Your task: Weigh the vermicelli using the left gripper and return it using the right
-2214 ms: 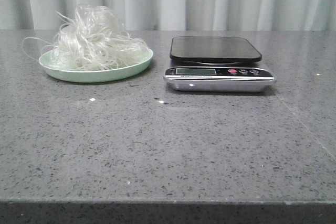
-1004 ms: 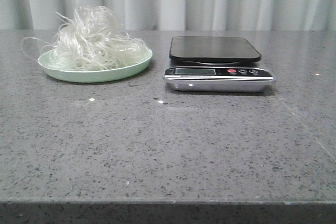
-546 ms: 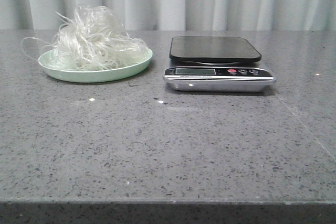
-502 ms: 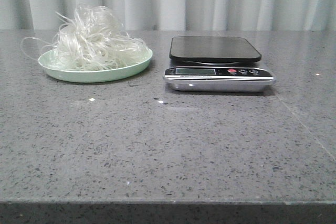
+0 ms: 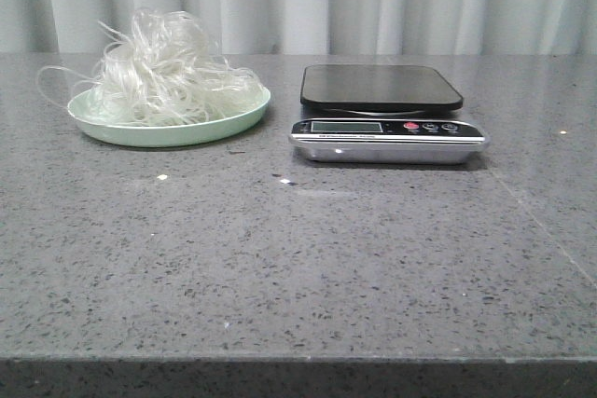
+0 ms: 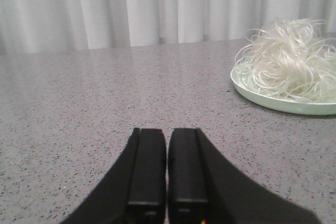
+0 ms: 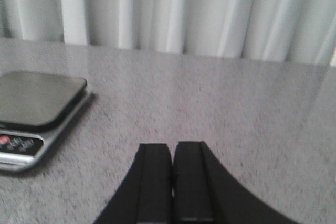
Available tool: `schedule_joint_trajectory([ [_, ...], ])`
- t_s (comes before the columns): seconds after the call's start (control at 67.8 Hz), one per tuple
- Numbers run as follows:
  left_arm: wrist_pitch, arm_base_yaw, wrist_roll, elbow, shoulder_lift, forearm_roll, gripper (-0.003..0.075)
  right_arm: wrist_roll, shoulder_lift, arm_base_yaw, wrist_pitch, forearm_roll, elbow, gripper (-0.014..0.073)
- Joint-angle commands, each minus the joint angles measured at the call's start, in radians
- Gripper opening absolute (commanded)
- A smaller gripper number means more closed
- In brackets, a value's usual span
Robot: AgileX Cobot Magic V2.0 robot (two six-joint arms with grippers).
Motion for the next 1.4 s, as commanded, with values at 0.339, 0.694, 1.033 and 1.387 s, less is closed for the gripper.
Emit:
schedule_joint_trajectory([
  [0.339, -0.078, 0.001, -0.012, 0.008, -0.021, -0.003, 0.0137, 0.083, -0.197, -0.016, -0.237, -0.004, 0.258, 0.0150],
  [0.694, -0.077, 0.001, -0.012, 0.008, -0.021, -0.003, 0.0137, 0.111, -0.201, -0.018, -0.191, -0.002, 0.253, 0.0150],
  [1.033, -0.077, 0.001, -0.012, 0.008, -0.021, -0.003, 0.0137, 0.111, -0.201, -0.018, -0.187, -0.002, 0.253, 0.0150],
  [1.387, -0.077, 0.001, -0.012, 0.008, -0.021, -0.003, 0.0137, 0.111, -0.201, -0.018, -0.187, -0.002, 0.253, 0.0150],
])
